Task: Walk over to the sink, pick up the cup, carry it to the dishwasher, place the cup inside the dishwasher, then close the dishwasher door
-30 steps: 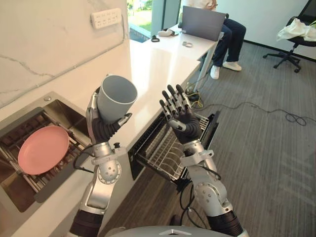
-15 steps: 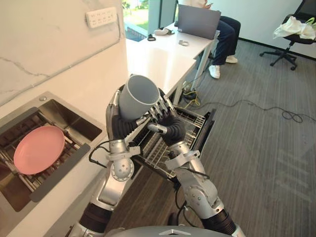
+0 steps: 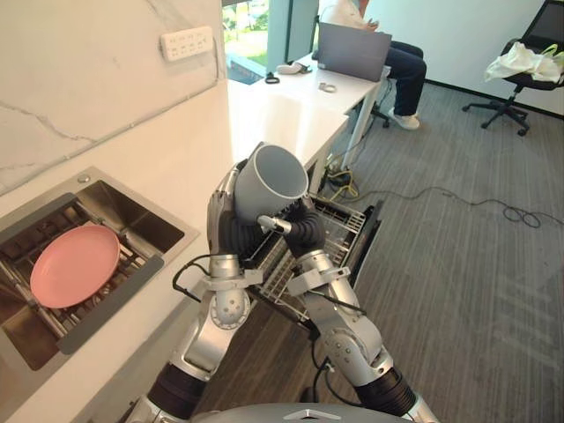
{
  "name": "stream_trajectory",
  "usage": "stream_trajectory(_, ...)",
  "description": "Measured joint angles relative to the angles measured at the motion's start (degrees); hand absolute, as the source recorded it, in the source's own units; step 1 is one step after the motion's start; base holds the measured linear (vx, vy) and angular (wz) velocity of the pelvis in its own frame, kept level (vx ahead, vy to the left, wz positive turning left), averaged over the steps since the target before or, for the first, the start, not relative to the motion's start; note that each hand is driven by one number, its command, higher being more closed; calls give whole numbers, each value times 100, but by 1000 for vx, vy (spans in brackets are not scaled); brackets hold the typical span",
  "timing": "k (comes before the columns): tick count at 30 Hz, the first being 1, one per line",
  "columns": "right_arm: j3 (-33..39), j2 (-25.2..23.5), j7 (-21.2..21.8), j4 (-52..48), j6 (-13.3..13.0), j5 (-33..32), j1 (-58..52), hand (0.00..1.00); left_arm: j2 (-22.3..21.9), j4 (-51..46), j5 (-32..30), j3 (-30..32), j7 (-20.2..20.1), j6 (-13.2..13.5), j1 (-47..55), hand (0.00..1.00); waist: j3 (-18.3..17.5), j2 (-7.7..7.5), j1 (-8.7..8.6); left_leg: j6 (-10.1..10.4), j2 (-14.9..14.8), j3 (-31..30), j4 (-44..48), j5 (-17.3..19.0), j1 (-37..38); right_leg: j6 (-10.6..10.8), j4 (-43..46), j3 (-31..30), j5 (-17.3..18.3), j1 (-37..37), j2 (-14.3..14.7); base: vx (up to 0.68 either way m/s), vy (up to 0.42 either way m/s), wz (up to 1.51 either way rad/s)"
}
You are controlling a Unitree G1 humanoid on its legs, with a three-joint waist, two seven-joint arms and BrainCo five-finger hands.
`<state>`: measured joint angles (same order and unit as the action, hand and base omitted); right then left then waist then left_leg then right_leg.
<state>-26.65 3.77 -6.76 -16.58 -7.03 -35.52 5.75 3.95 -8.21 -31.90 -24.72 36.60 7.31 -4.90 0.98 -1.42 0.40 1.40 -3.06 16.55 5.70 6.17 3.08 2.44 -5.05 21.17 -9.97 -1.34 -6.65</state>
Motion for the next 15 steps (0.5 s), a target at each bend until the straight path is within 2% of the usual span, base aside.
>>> stream_trajectory(11,-7,-50,-290,8,0,11,173,0,-35,47,-92,-69,-54,-53,0,100,-49,11,15,29,10,-70,-101,-90,-12,-21,0,43,-1,-46,2,-2,5,0)
stream_trajectory(15,-3,-61,-448,17,0,277,173,0,-48,218,-90,-75,-53,-68,1,100,-66,-6,40,27,13,-74,-100,-96,-10,-23,0,43,-3,-43,-1,-5,8,0)
